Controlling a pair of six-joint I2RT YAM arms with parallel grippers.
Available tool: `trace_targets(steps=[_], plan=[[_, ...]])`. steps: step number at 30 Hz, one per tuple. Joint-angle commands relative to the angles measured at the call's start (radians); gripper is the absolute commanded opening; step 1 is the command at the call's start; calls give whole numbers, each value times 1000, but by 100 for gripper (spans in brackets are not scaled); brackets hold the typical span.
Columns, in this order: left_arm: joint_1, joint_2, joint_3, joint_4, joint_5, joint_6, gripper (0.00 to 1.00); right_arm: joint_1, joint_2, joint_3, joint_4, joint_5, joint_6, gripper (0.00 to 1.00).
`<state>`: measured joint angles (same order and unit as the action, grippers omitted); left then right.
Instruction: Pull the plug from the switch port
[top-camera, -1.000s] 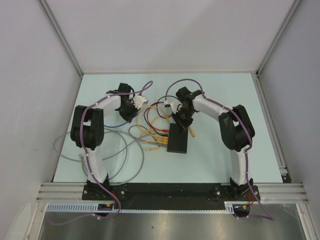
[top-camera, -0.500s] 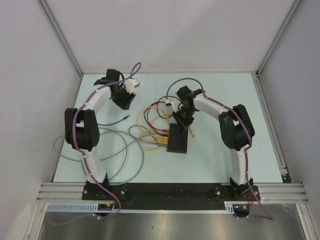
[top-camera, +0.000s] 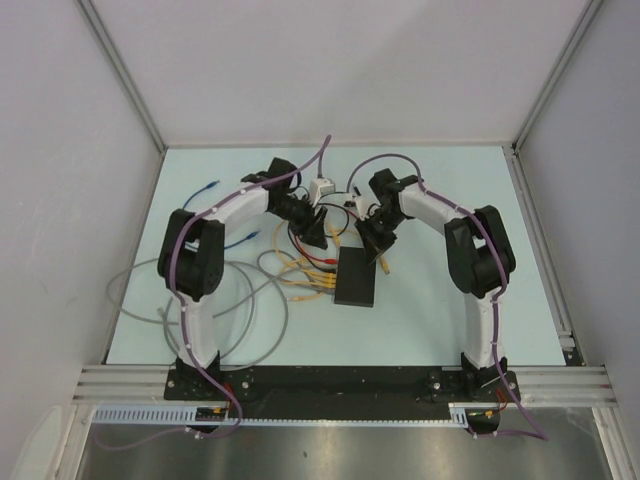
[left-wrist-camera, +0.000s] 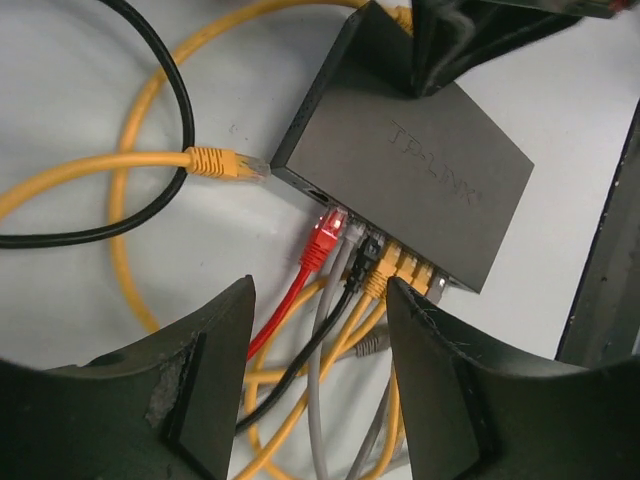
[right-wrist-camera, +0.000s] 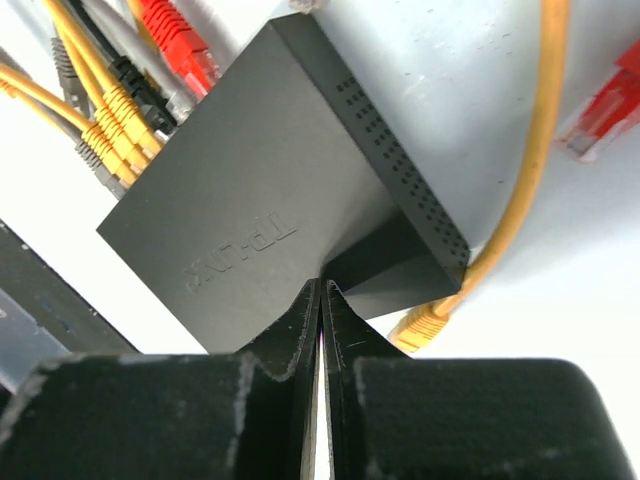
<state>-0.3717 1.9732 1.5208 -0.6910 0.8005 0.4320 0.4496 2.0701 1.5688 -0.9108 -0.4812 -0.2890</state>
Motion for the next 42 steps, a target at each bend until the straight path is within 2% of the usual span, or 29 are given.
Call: trace_targets(steps=[1, 8, 13, 16, 24, 42], plan=[[-13, 74, -4, 111, 75, -102, 61, 11, 28, -32, -13, -3, -13, 6], [-41, 180, 32, 151, 75, -205, 61, 24, 38, -30, -20, -5, -15, 6], [-47, 230, 50, 154, 78, -225, 58, 29, 41, -35, -22, -5, -16, 6], [-47, 269, 84, 111, 100, -211, 52, 37, 39, -35, -20, 1, -16, 6], [-49, 312, 114, -10, 157, -156, 44, 43, 39, -36, -17, 1, -16, 7], [-58, 414, 162, -93, 112, -165, 40, 41, 28, -56, -7, -5, -13, 7]])
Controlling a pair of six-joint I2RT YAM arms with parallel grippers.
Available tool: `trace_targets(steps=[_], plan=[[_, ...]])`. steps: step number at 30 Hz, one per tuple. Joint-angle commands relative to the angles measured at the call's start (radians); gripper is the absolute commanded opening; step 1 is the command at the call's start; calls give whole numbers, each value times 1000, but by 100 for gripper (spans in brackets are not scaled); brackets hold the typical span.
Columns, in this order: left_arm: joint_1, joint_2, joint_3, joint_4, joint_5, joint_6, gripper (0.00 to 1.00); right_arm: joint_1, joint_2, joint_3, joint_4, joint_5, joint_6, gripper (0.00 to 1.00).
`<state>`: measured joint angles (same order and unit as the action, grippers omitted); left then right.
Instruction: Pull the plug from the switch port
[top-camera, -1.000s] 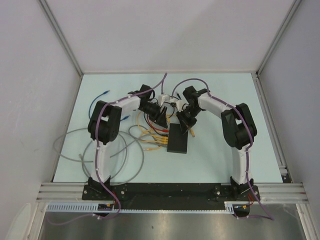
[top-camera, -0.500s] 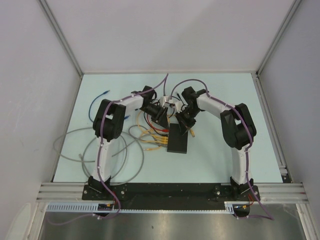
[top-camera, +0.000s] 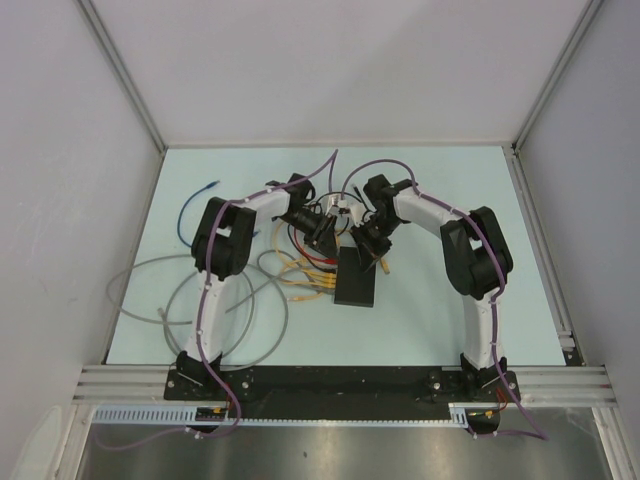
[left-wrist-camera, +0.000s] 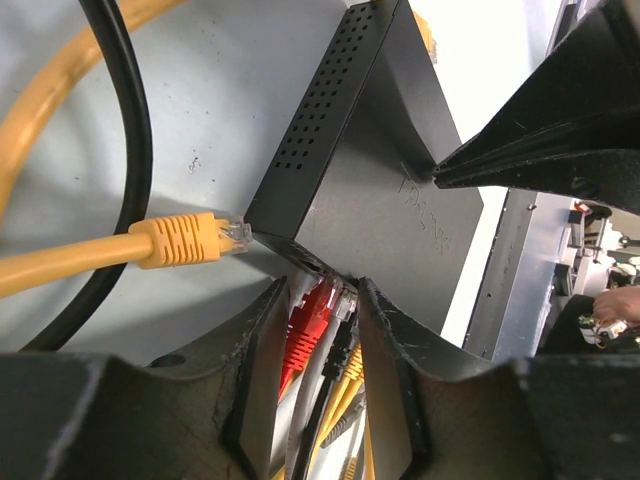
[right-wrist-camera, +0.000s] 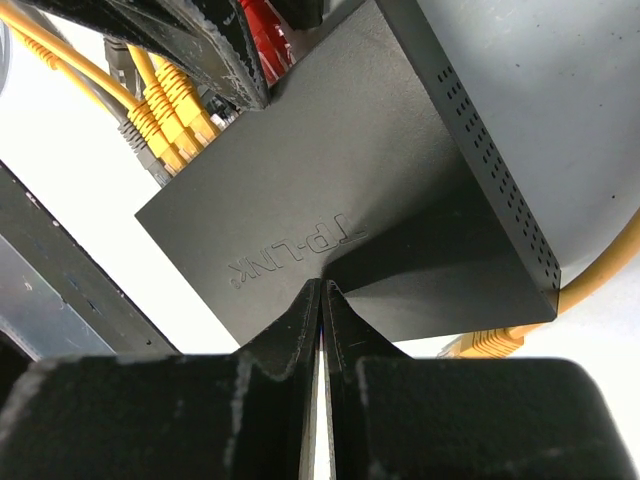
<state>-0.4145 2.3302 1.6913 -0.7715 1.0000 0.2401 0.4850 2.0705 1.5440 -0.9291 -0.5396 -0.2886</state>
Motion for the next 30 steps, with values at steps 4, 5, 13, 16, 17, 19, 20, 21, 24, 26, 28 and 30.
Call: trace_targets(steps=[4, 5, 13, 16, 17, 19, 20, 21, 24, 26, 28, 30], plan=[[-12, 75, 19, -40, -75, 45, 39, 7, 28, -32, 13, 56, -15, 7], [-12, 77, 22, -49, -64, 57, 38, 9, 27, -30, 15, 56, -15, 7], [16, 106, 51, -101, 40, 131, 35, 10, 30, -32, 18, 61, -14, 7], [22, 112, 61, -115, 61, 145, 34, 10, 30, -30, 18, 63, -14, 7], [23, 112, 61, -118, 65, 151, 33, 10, 30, -30, 18, 63, -12, 7], [25, 112, 64, -129, 80, 160, 33, 10, 30, -30, 19, 64, -12, 7], [26, 115, 67, -138, 89, 177, 33, 10, 30, -30, 19, 64, -14, 7], [26, 116, 76, -149, 109, 191, 34, 10, 30, -30, 21, 66, -12, 7], [28, 120, 84, -163, 107, 200, 34, 9, 28, -30, 23, 67, -12, 7], [28, 121, 88, -164, 103, 199, 30, 10, 30, -30, 22, 69, -12, 7], [28, 123, 91, -158, 86, 180, 22, 12, 30, -30, 26, 72, -12, 7], [28, 121, 94, -149, 74, 173, 17, 13, 30, -30, 26, 79, -12, 7]])
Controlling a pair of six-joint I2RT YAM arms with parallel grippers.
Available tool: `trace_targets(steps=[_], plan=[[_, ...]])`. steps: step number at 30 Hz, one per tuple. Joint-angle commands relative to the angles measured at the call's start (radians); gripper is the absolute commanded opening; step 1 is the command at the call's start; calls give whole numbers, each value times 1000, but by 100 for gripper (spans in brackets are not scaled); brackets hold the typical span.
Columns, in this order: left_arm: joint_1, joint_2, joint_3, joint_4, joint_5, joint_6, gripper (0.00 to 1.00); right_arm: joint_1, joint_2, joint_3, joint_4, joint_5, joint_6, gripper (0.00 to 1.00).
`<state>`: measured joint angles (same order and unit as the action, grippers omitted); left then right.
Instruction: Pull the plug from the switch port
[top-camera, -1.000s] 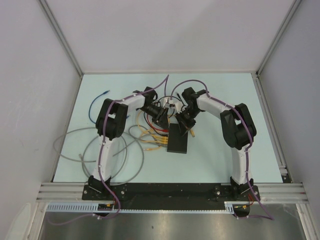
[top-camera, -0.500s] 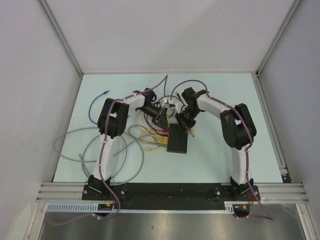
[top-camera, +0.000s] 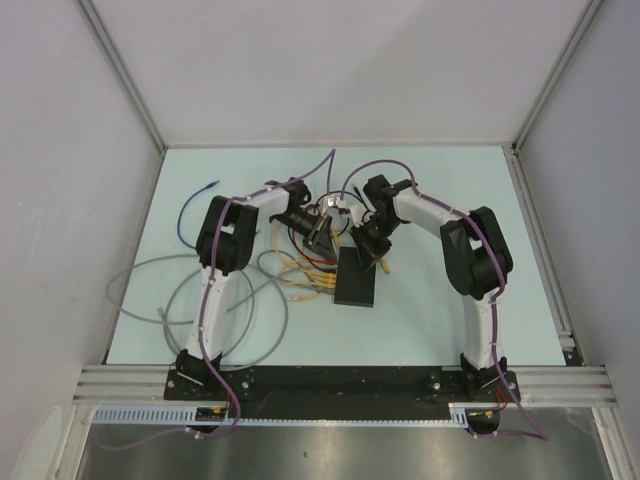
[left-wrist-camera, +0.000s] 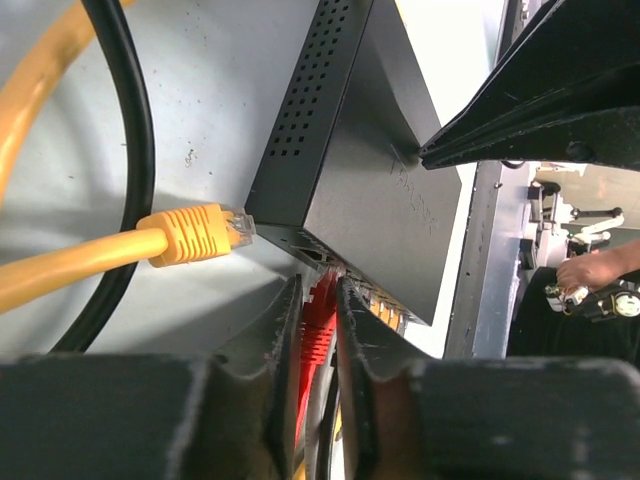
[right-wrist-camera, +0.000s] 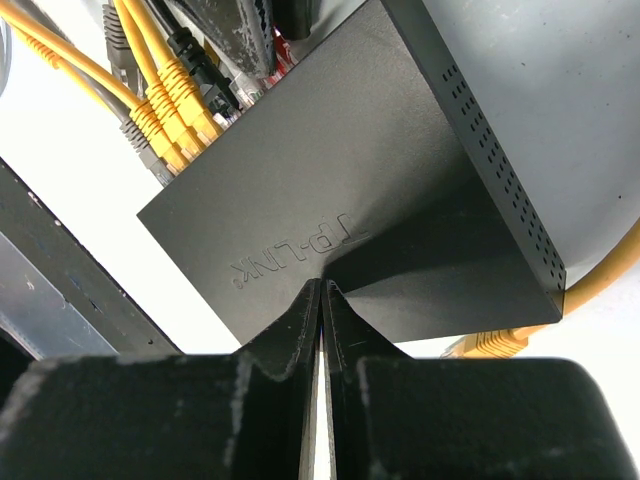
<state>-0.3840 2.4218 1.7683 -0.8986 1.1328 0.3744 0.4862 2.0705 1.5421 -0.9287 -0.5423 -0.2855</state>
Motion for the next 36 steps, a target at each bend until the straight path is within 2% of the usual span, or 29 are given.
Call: trace_targets(steps=[1, 4, 5, 8, 11, 14, 20, 23, 27, 28, 36], plan=[[-3, 30, 19, -20, -68, 32, 11, 14, 27, -28, 25, 82, -17, 7], [-3, 33, 58, -40, -120, 38, 1, 18, 30, -28, 28, 93, -20, 7], [-3, 46, 89, -104, -151, 46, 0, 20, 31, -28, 28, 93, -20, 7], [0, 134, 305, -254, -179, 95, 0, 23, 33, -27, 30, 97, -20, 7], [2, 187, 376, -304, -195, 121, 0, 25, 36, -25, 28, 97, -21, 7], [2, 178, 350, -306, -193, 136, 0, 25, 34, -27, 28, 100, -21, 7], [0, 103, 171, -218, -133, 127, 0, 26, 31, -30, 31, 107, -23, 7], [4, 134, 221, -252, -160, 146, 0, 25, 34, -27, 34, 107, -21, 7], [23, 204, 422, -322, -182, 159, 0, 26, 40, -20, 30, 108, -20, 8], [31, 206, 428, -319, -180, 146, 0, 26, 43, -20, 30, 108, -20, 7], [30, 123, 203, -344, -91, 248, 0, 26, 40, -23, 30, 113, -21, 8]])
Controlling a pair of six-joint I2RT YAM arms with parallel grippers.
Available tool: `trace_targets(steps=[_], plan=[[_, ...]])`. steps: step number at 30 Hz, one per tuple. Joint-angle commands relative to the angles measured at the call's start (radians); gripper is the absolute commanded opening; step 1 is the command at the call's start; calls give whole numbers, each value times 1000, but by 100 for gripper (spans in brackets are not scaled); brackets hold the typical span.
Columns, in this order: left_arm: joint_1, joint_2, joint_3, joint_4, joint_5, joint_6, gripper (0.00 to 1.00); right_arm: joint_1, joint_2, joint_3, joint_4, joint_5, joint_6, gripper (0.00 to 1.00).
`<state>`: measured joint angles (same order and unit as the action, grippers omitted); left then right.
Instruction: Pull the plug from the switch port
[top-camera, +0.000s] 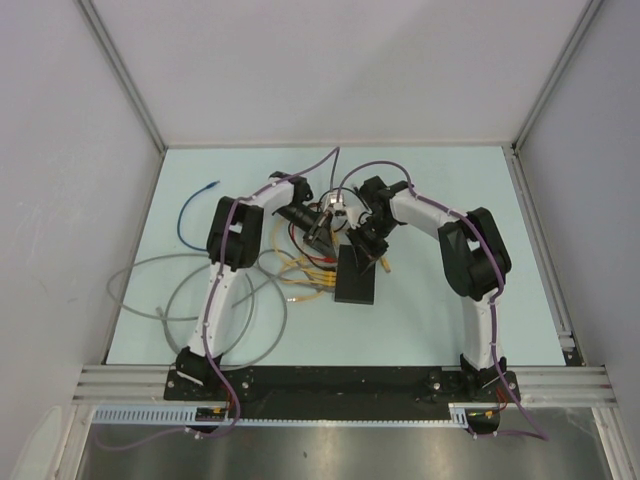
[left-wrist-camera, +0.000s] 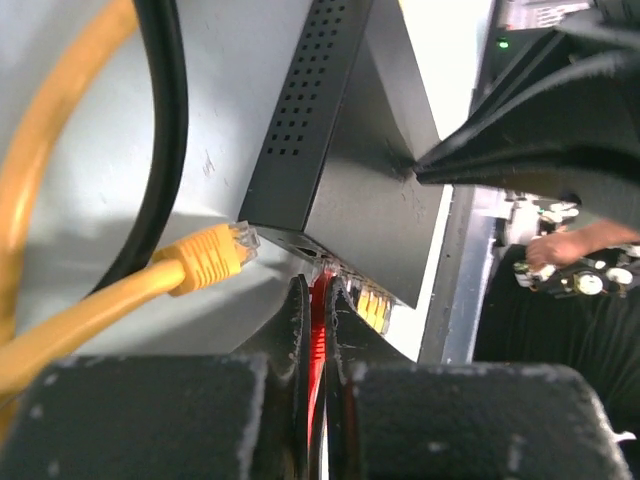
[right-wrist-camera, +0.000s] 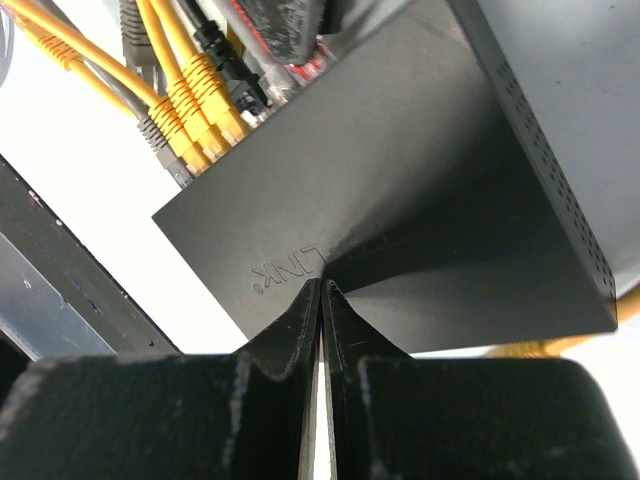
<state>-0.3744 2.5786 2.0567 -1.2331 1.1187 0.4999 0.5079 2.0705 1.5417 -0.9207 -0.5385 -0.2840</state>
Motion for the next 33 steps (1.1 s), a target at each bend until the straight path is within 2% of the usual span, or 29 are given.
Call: trace_targets(steps=[1, 4, 5, 8, 13, 14, 17, 19, 23, 25, 29, 33], plan=[[22, -14, -69, -28, -86, 141, 0, 6, 39, -23, 23, 109, -23, 7], [31, 75, 109, -151, -109, 167, 0, 6, 43, -20, 25, 106, -20, 7], [35, 95, 217, -173, -114, 167, 0, 6, 48, -19, 25, 106, -20, 7], [46, 123, 304, -174, -131, 149, 0, 9, 51, -17, 22, 110, -20, 7], [46, 69, 189, -160, -93, 181, 0, 6, 48, -20, 19, 115, -27, 8], [45, 49, 118, -117, -85, 183, 0, 6, 48, -20, 20, 115, -26, 7], [42, -32, 47, -28, -71, 155, 0, 3, 48, -17, 25, 114, -26, 8], [40, -46, 83, -25, -86, 143, 0, 3, 54, -6, 25, 115, -26, 8], [45, -46, 284, -74, -109, 144, 0, 1, 66, 9, 25, 117, -27, 8], [46, -93, 289, -43, -105, 137, 0, 1, 69, 14, 26, 118, -27, 7], [46, -175, 263, 122, -92, 62, 0, -2, 77, 24, 26, 123, -29, 7], [51, -201, 361, 156, -125, -15, 0, -3, 74, 31, 29, 133, -30, 7]])
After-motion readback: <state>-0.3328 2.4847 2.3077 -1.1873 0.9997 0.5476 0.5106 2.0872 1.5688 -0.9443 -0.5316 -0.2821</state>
